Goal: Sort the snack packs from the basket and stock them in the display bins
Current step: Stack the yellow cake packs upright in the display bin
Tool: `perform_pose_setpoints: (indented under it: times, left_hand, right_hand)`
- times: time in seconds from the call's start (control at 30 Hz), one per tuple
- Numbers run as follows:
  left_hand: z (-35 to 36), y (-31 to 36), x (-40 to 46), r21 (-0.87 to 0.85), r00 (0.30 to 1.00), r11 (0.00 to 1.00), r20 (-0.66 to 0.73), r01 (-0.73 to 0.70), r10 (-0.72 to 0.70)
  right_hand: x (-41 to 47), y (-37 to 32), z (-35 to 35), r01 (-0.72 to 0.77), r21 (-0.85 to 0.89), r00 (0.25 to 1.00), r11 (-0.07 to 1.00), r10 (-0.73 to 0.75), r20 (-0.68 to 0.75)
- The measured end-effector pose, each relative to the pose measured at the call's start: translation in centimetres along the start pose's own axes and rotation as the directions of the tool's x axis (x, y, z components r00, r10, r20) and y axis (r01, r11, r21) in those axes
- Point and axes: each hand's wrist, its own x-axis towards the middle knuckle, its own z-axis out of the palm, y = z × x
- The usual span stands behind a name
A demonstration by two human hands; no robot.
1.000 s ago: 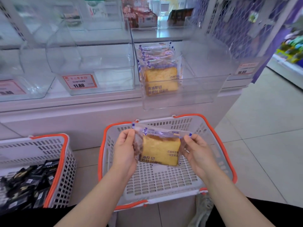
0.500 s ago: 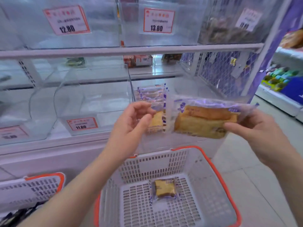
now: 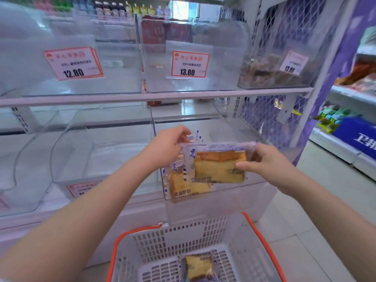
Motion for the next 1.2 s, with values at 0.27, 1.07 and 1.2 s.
perform_pose_setpoints:
  times: [0.27, 1.07, 1.2]
  left_hand:
    - [0.3, -1.1, 2.4, 0.221, 0.962, 0.975, 0.268, -0.008, -0.052]
    - [5.7, -0.6, 2.1, 0.626, 0.859, 0.73, 0.501, -0.273, -0.109]
    - [5.2, 0.4, 1.6, 0.658, 0.857, 0.694, 0.503, -0.292, -0.116]
  right_hand:
    - [2.1, 2.6, 1.3, -0.236, -0.167, 0.923, 0.957, 0.275, 0.269]
    - [4.6, 3.1, 5.1, -0.518, -0.345, 0.634, 0.782, 0.622, 0.459]
    - [3.8, 1.0, 3.9, -0.206, -0.526, 0.893, 0.825, 0.378, 0.244]
